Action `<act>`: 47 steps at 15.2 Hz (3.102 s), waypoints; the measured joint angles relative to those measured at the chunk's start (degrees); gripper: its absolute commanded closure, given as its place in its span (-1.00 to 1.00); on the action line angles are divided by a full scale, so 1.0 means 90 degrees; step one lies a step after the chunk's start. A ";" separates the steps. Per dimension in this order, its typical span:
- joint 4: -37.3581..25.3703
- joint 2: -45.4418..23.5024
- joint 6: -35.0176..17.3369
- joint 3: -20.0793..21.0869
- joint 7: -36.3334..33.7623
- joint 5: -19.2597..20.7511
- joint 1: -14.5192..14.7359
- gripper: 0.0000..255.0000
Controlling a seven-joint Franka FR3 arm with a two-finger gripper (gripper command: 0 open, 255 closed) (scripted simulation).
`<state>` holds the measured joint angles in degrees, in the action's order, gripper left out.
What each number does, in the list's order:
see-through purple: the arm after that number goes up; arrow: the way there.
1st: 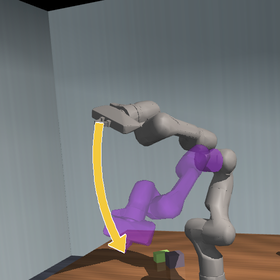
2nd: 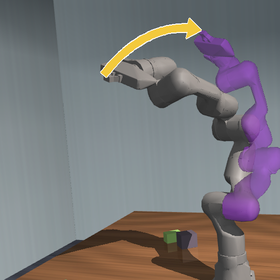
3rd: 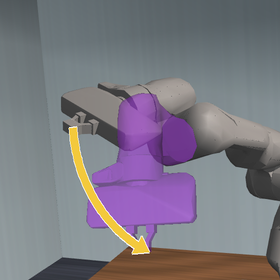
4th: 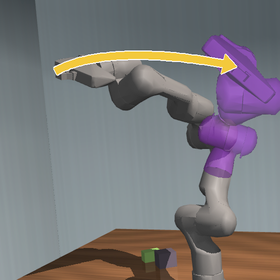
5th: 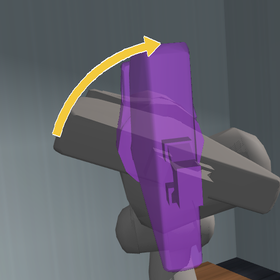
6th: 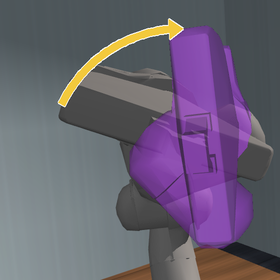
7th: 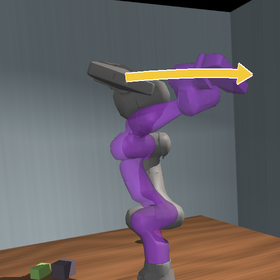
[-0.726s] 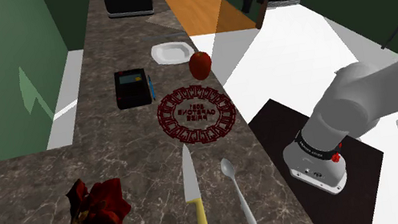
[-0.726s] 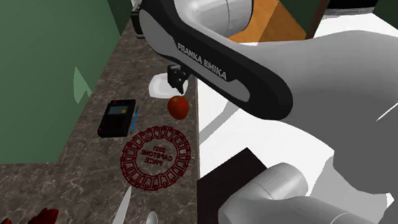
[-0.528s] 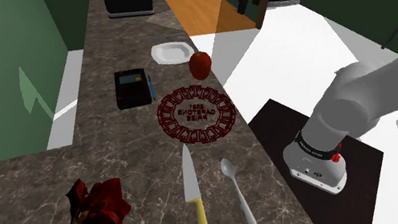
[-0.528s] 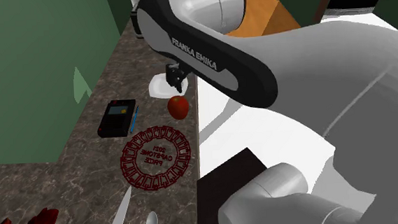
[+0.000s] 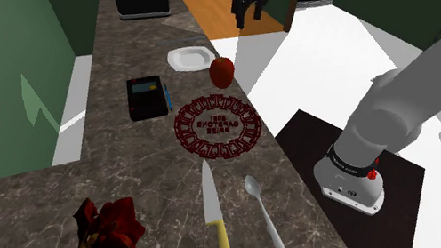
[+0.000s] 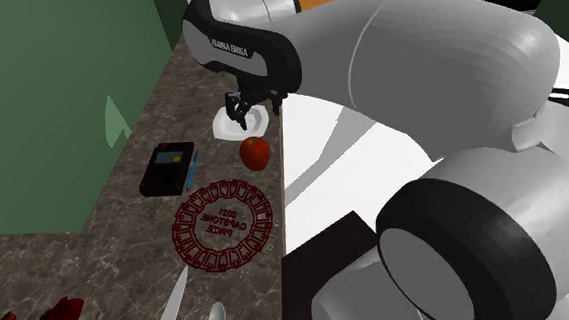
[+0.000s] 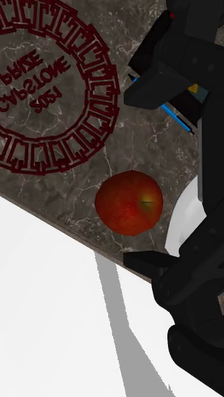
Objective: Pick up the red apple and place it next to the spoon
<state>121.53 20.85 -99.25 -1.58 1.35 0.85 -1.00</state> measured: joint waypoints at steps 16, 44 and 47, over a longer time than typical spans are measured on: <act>-0.2039 -0.3462 -0.0216 -0.0139 -0.0033 -0.0326 -0.0099 -1.00; -0.2021 -0.3379 -0.0152 -0.0138 -0.0040 -0.0325 -0.0097 1.00; -0.2193 -0.3304 0.0094 -0.0138 -0.0051 -0.0320 -0.0095 1.00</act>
<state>101.79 -8.88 -98.40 -2.82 0.90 -2.03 -1.86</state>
